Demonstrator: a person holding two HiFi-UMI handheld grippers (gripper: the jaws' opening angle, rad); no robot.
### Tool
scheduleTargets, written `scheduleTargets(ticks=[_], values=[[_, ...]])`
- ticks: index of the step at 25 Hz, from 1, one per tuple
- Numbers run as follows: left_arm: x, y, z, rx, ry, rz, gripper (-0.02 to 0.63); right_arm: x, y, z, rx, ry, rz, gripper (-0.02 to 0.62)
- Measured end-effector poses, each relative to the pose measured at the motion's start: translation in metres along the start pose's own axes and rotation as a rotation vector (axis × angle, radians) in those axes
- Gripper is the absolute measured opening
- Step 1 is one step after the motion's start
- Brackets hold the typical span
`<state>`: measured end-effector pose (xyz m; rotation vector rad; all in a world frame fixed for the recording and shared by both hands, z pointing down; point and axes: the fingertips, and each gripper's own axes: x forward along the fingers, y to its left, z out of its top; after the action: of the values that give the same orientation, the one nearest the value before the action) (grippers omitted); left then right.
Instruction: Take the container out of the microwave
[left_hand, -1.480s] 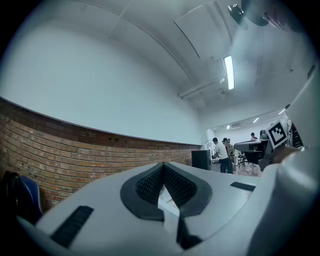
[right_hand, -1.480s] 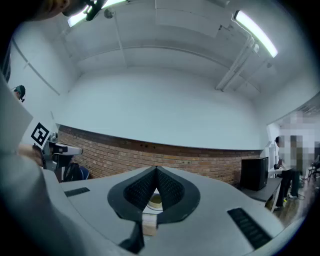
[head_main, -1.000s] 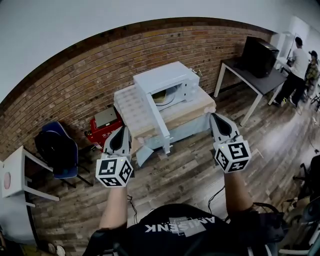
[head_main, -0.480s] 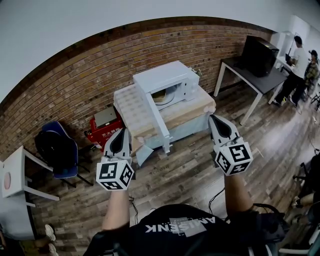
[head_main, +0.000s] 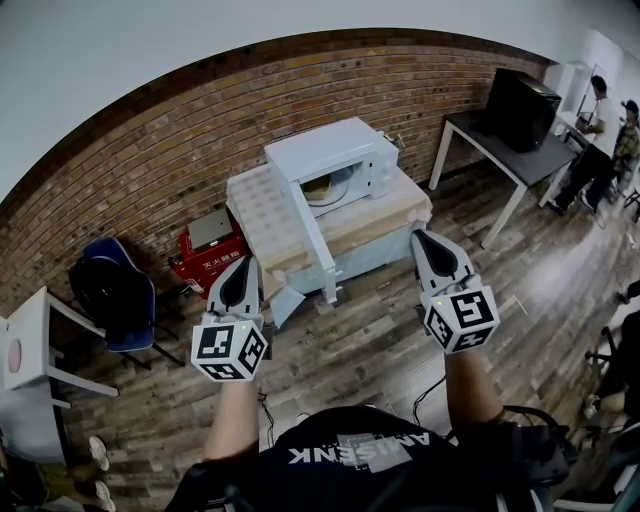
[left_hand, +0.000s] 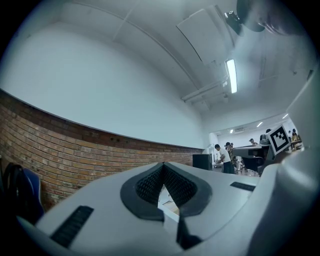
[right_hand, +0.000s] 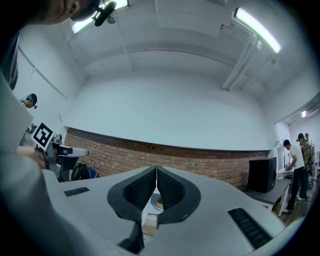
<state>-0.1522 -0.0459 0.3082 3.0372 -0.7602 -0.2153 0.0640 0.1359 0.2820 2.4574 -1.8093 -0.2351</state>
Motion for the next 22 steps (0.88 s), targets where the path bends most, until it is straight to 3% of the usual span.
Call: scheduleTargets(ticks=[9, 22], values=[[0.006, -0.025, -0.006, -0.012, 0.004, 0.013, 0.012, -0.017, -0.032, -0.002, -0.003, -0.038, -0.018, 0.041], [0.032, -0.092, -0.012, 0.028, 0.028, 0.026, 0.012, -0.025, -0.08, -0.023, 0.006, -0.033, 0.087, 0.041]])
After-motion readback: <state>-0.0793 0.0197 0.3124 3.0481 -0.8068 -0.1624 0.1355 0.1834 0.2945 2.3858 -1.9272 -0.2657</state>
